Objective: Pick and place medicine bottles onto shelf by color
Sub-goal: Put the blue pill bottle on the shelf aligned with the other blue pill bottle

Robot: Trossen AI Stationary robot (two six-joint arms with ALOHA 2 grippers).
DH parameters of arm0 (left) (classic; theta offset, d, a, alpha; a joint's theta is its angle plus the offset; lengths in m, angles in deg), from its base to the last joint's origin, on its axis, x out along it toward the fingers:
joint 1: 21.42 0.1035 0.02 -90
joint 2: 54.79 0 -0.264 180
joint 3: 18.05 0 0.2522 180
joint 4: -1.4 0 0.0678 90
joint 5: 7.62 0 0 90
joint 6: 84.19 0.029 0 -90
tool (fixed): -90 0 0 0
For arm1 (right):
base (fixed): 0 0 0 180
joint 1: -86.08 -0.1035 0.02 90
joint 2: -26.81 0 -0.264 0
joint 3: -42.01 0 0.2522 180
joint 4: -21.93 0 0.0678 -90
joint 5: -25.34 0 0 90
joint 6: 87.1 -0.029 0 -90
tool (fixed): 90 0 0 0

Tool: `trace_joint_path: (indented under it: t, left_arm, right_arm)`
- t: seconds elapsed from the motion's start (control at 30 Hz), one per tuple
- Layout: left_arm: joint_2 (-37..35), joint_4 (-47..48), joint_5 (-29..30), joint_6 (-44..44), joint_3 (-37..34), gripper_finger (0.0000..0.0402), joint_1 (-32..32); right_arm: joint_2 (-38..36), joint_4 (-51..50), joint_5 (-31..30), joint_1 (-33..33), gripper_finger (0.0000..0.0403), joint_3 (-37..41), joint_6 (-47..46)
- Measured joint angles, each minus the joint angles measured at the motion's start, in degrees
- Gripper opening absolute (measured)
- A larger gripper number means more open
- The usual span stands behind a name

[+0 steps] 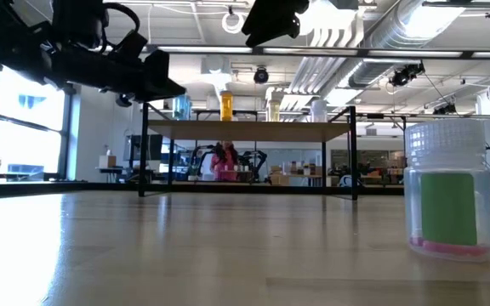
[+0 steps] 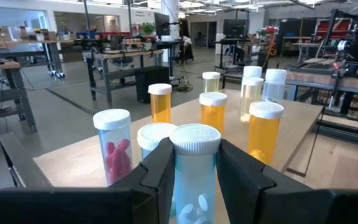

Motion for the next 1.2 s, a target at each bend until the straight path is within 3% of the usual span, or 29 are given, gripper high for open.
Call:
trace_joint_path:
  t: [0.47,0.7,0.87,1.2]
  left_arm:
    - [0.03,0.05,-1.22,-0.11,-0.02,0.0097,-1.62]
    - [-0.71,1.09,3.11,2.67,3.25,0.0097,-5.8]
    - [-0.64,9.96,9.67,7.5,9.93,0.0097,-7.5]
    - [-0.68,18.99,10.15,-1.85,11.86,0.0097,-6.32]
  right_arm:
    - [0.0,-0.02,0.0,0.04,0.0185,0.0,0.5]
    - [0.0,-0.02,0.0,0.04,0.0185,0.0,1.35]
    - [0.0,-0.09,0.0,0.02,0.0185,0.0,1.53]
    - [0.0,-1.03,0.0,-0.08,0.0185,0.0,1.53]
